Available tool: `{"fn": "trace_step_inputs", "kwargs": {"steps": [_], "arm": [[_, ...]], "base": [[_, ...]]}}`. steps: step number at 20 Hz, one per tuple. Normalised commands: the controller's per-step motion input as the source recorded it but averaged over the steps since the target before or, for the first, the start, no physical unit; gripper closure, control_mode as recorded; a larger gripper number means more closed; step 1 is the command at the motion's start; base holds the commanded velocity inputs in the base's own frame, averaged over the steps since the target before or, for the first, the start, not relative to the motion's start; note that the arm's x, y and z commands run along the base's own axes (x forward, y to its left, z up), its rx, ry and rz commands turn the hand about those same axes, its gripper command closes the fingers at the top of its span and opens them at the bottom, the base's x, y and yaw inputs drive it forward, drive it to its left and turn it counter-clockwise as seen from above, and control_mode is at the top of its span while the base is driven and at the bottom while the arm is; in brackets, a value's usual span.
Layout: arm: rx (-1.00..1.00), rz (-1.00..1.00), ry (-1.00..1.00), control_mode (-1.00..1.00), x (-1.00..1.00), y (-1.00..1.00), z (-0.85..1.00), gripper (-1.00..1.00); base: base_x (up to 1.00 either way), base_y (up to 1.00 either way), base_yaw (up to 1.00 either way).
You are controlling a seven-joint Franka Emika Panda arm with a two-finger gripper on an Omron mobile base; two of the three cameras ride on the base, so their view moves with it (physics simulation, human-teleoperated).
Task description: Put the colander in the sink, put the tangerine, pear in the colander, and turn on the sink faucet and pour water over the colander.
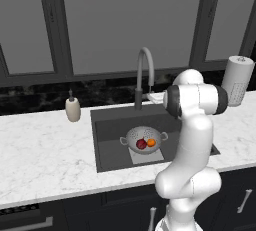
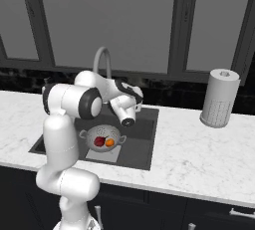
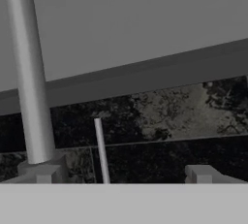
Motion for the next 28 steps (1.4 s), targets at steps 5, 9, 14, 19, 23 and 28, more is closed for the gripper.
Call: {"fn": "trace_step_inputs", "kwargs": {"steps": [5,9,14,19,23,28], "arm": [[0.0,0.0,0.0,-1.0,0.14,0.0,0.0,-1.0],[0.0,0.0,0.0,-1.0,0.24,0.0,0.0,-1.0],[0.0,0.0,0.0,-1.0,0.23,0.0,0.0,-1.0],[0.0,0.0,0.0,-1.0,0.2,0.08,0.0,-1.0],[0.0,0.0,0.0,-1.0,0.15,0.1,0.0,-1.0],[0.0,0.0,0.0,-1.0,0.12,0.08,0.0,-1.0]], "base": [[0.0,0.0,0.0],[0.0,0.0,0.0],[0.0,0.0,0.0],[0.0,0.0,0.0],[0.0,0.0,0.0],[0.0,0.0,0.0]]}}
